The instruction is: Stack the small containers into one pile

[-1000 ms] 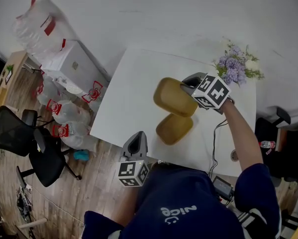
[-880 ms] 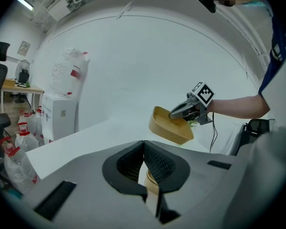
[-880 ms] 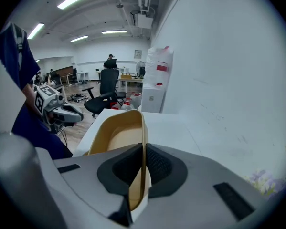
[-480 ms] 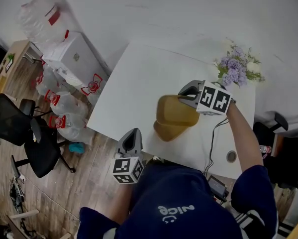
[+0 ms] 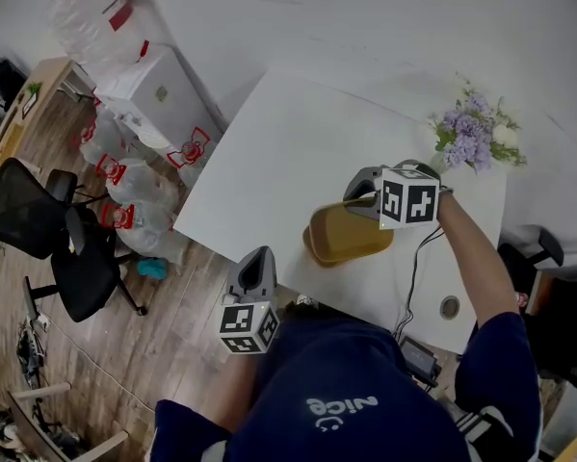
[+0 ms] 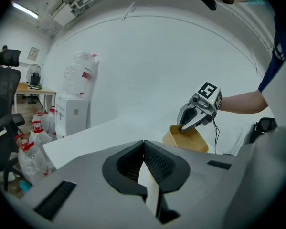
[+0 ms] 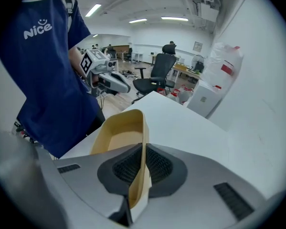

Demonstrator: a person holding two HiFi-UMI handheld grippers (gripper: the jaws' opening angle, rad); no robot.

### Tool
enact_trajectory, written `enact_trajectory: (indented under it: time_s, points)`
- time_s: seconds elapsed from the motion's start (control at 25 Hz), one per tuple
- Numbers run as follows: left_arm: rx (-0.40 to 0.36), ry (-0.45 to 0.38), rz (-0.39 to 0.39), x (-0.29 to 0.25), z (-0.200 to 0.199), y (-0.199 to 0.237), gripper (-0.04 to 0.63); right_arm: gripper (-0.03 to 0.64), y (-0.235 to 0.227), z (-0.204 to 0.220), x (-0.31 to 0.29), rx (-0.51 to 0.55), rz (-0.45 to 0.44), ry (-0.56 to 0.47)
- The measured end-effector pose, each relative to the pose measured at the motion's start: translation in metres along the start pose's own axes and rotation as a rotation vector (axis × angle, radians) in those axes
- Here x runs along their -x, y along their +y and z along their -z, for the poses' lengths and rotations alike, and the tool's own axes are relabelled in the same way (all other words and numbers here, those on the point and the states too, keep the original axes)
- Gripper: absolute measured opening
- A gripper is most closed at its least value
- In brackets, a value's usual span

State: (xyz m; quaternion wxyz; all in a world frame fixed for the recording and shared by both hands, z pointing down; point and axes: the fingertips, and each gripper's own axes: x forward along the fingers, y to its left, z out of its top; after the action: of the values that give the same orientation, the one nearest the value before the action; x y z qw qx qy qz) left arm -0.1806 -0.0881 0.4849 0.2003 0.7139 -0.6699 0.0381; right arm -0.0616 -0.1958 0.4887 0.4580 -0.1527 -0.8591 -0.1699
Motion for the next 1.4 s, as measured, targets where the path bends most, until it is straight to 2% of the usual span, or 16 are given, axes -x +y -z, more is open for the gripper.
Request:
enact_trajectory:
  time_s: [0.12, 0.28, 0.48, 0.84, 1.16, 1.4]
  points:
    - [0.013, 0.0, -0.027, 0.005, 0.004, 0.002, 0.018, 0.055, 0.005, 0.004, -0.01, 0.088, -0.034, 0.053]
    - [0.029, -0.003, -0.061, 0.012, 0.007, 0.004, 0.018, 0.055, 0.016, 0.003, -0.025, 0.151, -0.108, 0.076]
    - [0.044, -0.004, -0.105, 0.022, 0.01, 0.01, 0.018, 0.055, 0.019, 0.003, -0.04, 0.243, -0.155, 0.132]
    - [0.048, 0.0, -0.146, 0.031, 0.014, 0.013, 0.018, 0.057, 0.015, 0.003, -0.059, 0.304, -0.178, 0.137]
    - [0.052, -0.01, -0.194, 0.035, 0.009, 0.025, 0.019, 0.057, 0.018, 0.009, -0.07, 0.348, -0.255, 0.169]
    - [0.05, -0.003, -0.186, 0.029, 0.007, 0.025, 0.018, 0.057, 0.021, 0.017, -0.075, 0.368, -0.296, 0.206]
